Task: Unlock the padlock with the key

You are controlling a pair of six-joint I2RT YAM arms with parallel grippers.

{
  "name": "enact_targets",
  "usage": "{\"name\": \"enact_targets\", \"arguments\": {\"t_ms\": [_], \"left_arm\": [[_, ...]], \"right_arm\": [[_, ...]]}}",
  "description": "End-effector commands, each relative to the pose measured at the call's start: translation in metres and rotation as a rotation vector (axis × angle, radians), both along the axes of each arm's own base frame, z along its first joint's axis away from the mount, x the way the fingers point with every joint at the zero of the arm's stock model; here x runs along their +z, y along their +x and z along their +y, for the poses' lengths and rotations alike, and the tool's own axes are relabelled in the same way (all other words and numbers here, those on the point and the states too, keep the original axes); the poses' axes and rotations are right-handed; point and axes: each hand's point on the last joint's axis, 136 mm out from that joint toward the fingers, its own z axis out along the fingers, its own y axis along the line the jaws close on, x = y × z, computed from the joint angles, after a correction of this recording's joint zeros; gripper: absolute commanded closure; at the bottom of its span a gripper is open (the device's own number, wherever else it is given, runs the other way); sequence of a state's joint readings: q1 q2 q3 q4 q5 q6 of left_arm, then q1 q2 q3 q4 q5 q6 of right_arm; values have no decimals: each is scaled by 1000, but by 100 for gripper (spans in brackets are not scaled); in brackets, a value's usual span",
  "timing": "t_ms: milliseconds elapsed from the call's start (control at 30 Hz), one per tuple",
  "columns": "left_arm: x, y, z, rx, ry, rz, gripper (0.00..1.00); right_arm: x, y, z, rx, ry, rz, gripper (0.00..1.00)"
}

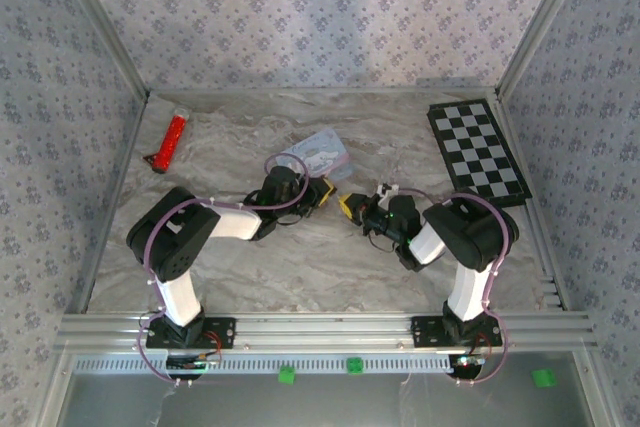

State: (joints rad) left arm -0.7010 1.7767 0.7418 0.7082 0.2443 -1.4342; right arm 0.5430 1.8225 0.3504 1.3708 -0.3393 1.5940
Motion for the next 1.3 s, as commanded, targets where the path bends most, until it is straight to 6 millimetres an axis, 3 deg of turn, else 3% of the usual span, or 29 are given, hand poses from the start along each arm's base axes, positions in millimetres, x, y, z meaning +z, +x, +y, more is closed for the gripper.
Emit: {"name": "enact_targets", "arguments": {"t_ms": [0,100,333,500,1267], "left_arm": [[32,-33,-39,-207,-119,-24,87],[31,-33,-38,-205,-117,-21,87],[37,-34,-41,-214,-127,-30,88],[36,-36,-40,-218,-115,-28,87],[37,-37,-42,-228,-101,-29,88]], "right_arm": [[31,13,7,-5,63,-64,100],[32,14,6,-8,57,-76,100],[-3,15,11,16,-1,-24,100],[11,18,11,24,5,-74,100],[25,24,5,46,-18,-70,100]]}}
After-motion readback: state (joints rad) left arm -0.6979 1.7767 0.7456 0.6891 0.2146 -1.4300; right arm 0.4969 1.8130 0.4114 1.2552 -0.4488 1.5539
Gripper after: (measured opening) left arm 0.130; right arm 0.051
